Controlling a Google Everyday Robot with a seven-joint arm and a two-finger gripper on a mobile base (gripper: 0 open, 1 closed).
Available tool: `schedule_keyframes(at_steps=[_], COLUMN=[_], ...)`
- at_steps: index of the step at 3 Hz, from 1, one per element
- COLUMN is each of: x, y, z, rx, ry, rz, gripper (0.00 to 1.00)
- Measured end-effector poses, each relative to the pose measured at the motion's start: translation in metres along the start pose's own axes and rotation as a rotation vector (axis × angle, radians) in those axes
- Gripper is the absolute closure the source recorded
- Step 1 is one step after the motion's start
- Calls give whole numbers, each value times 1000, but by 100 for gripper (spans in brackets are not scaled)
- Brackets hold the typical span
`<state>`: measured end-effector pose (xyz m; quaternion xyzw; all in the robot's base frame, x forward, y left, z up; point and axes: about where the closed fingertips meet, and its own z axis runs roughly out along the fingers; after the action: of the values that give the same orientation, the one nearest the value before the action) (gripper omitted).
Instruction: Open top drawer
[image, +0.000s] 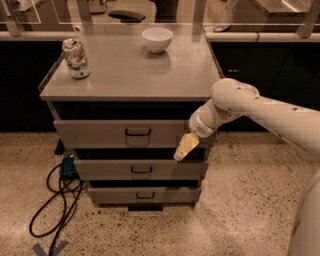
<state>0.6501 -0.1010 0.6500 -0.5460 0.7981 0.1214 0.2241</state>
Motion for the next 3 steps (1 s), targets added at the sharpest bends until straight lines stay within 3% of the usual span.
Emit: schedule_keyframes(at_steps=[1, 3], x=[0, 0], y=[0, 0], z=[0, 0], rx=[0, 0], ry=[0, 0], rz=[0, 0], gripper=[0, 42])
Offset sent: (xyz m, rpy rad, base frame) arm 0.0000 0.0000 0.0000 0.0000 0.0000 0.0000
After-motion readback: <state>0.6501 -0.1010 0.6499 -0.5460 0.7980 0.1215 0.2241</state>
